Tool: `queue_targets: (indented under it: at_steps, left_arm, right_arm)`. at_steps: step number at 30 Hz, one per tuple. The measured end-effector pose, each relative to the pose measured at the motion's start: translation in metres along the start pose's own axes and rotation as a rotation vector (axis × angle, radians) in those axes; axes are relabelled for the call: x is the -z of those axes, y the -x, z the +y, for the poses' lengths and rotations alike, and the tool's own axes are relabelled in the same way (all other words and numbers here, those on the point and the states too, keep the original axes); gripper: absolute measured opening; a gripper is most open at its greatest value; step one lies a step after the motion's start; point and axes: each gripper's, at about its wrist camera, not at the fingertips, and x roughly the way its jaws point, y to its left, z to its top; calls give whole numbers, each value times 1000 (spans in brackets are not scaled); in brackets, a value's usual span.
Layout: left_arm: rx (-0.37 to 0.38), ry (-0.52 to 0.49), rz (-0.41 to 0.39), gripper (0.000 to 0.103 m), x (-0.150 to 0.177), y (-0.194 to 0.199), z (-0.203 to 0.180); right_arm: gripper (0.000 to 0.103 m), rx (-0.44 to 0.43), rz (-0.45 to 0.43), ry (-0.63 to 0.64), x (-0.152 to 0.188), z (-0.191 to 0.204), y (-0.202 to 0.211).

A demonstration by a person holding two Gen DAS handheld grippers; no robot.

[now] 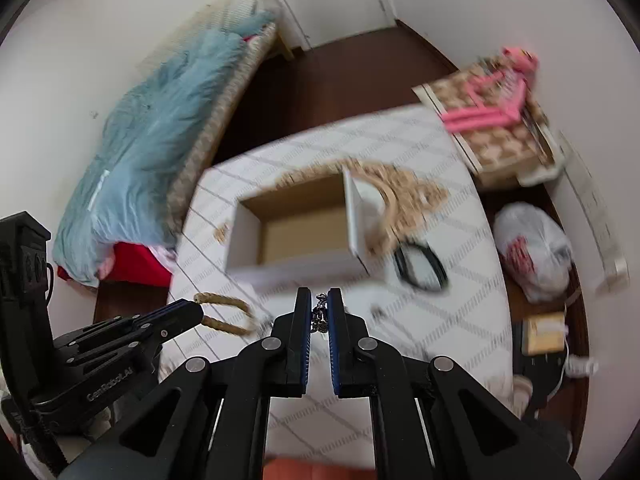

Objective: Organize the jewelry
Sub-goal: 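Carry both items into the white box and open both grippers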

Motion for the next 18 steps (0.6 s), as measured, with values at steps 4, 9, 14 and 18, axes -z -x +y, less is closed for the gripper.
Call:
queue_targets:
  at_steps: [4,9,14,18]
  left_arm:
    - [-14,-5,-15,6,-36,-11,13]
    - [-11,34,39,6,-74,-51,39]
    - [-2,65,109,7,-93,-89,58]
    - [-44,82,149,9,-105,-108,70]
  right_arm:
    - [8,-12,2,37,-38,17,-19]
    - [8,-2,74,70,-78,34,-70]
    - [8,33,169,81,-97,35,-127]
    - [9,52,238,82,-103,30,-162]
